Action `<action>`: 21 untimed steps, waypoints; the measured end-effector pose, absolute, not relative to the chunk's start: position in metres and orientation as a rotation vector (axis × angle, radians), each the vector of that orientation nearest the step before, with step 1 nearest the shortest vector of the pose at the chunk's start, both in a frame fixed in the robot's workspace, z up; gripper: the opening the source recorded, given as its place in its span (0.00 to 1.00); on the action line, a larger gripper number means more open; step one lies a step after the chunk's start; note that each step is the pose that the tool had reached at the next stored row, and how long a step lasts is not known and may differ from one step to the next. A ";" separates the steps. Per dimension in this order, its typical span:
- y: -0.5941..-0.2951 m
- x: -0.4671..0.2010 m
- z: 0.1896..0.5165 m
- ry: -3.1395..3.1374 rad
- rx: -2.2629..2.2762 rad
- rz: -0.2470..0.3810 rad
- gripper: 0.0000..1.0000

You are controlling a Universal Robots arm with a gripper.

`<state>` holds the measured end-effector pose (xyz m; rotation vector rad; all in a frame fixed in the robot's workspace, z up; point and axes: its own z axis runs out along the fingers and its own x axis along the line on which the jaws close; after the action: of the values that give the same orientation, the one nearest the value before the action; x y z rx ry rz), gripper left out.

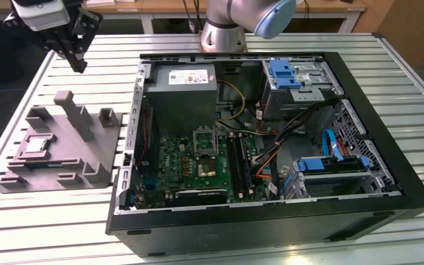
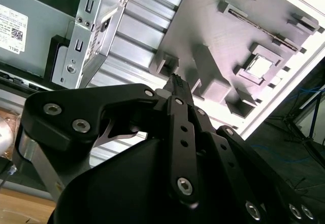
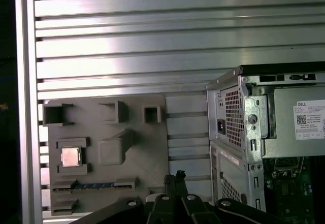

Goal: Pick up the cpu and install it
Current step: 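Reach for the cpu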

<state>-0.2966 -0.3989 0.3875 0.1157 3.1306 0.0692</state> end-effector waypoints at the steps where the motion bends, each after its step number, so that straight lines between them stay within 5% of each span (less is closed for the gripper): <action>1: -0.399 -0.297 0.387 3.131 0.116 0.069 0.11; 21: -0.399 -0.301 0.387 3.132 0.116 0.069 0.11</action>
<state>-0.3010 -0.3989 0.3870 0.1157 3.1318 0.0691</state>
